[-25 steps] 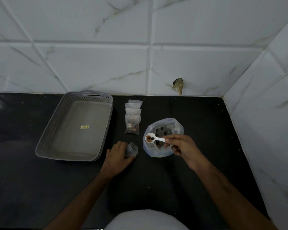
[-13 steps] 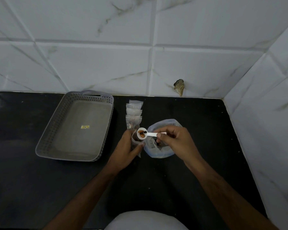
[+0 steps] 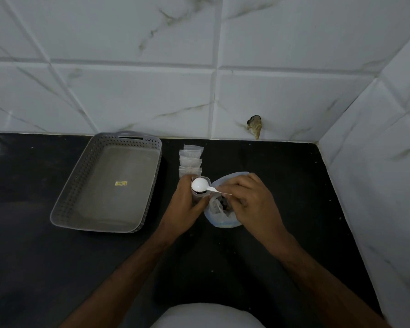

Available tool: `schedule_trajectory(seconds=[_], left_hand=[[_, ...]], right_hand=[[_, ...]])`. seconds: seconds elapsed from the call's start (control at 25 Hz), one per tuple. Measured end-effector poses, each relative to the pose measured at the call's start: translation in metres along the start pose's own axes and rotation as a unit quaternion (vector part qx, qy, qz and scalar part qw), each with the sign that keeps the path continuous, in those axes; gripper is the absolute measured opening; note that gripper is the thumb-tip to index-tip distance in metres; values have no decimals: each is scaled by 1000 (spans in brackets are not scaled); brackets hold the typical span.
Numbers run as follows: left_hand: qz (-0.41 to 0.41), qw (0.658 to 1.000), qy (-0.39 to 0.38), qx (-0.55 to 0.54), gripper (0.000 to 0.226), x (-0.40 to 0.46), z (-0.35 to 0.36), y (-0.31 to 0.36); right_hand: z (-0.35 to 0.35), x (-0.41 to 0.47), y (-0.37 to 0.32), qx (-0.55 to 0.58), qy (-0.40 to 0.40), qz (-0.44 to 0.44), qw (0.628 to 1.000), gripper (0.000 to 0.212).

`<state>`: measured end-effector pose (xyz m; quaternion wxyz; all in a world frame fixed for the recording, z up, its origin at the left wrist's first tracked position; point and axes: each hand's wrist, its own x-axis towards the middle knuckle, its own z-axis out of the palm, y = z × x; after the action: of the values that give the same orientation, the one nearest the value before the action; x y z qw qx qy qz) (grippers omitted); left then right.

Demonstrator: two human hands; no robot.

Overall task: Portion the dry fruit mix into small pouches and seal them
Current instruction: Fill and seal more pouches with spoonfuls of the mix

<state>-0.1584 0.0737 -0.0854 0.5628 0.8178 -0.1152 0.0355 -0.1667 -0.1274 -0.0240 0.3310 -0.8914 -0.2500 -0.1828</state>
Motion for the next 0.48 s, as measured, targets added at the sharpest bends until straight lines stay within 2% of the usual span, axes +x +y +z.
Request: schedule_trajectory(seconds=[0.04, 0.08, 0.16, 0.2, 0.36, 0.4, 0.48], left_hand=[[-1, 1000, -2, 3, 43, 1, 0, 0], [-3, 1000, -2, 6, 44, 2, 0, 1], [-7, 1000, -3, 11, 47, 4, 0, 5], [-9, 1000, -3, 12, 48, 5, 0, 9], [-11, 1000, 0, 12, 45, 4, -1, 7], [-14, 1000, -2, 16, 43, 2, -2, 3], [-31, 999, -4, 31, 40, -5, -6, -3]], right_hand=[[-2, 1, -5, 65, 6, 80, 995, 17], [-6, 3, -7, 149, -1, 179, 973, 17], [-12, 6, -9, 322, -27, 345, 881, 16], [-12, 6, -6, 368, -30, 389, 844, 16], [-19, 3, 2, 440, -26, 468, 766, 16], [-23, 0, 6, 439, -18, 480, 759, 17], [-33, -10, 19, 375, -9, 494, 784, 16]])
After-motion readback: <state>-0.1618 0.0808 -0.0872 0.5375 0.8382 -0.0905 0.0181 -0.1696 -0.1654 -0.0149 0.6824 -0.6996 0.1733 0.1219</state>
